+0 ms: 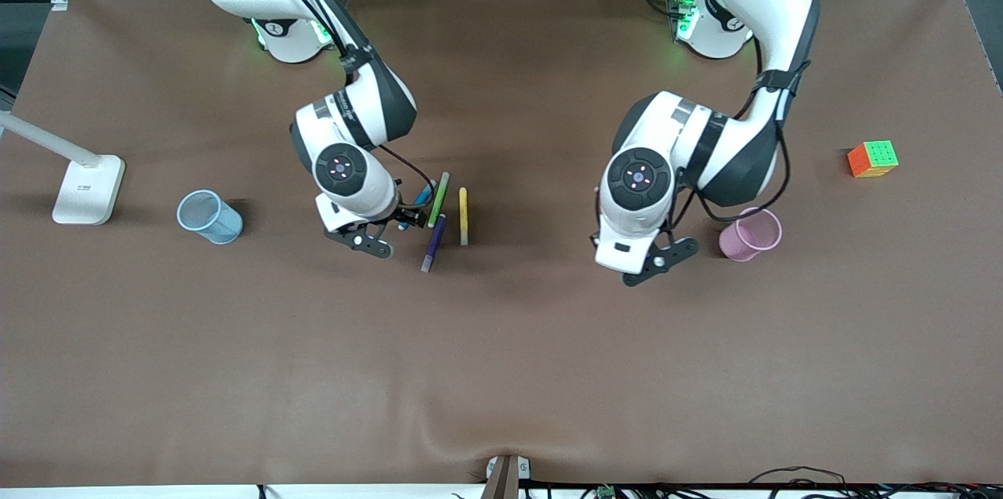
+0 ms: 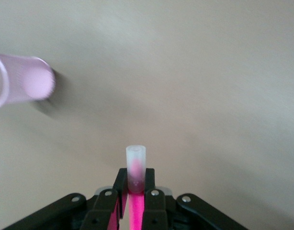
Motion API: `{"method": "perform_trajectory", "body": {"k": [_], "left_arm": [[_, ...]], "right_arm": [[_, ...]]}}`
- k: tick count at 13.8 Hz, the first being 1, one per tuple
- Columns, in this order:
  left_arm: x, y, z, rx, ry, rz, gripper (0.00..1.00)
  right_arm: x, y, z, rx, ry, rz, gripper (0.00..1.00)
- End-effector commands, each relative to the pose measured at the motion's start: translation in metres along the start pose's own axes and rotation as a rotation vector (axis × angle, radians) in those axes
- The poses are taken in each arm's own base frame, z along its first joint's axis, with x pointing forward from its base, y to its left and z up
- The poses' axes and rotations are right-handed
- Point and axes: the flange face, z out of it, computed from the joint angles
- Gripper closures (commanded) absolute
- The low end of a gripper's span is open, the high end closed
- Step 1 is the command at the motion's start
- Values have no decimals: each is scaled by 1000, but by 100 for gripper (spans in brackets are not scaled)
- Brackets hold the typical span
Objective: Place pink and blue markers in matching cups
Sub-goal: 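Carry the pink marker toward the pink cup while the right gripper grasps blue marker, then lower the pink marker into the pink cup while the right gripper carries blue marker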
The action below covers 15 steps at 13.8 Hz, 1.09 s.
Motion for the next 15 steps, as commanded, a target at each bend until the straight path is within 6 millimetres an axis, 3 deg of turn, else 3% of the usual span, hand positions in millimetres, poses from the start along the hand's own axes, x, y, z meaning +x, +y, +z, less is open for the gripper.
{"method": "perform_trajectory", "body": {"k": [1, 5, 8, 10, 15], "left_arm": [[15, -31, 3, 37, 2, 37, 100], [42, -76, 5, 117, 74, 20, 100], [52, -100, 4, 178, 133, 0, 100], [53, -114, 4, 210, 164, -25, 100], [56, -136, 18, 295, 263, -154, 100]], "right_arm": [[5, 2, 9, -11, 11, 36, 16], [2, 6, 37, 0, 27, 62, 25], [2, 3, 54, 33, 60, 89, 44], [-8, -6, 55, 34, 63, 132, 45], [-10, -4, 64, 17, 51, 133, 48]]}}
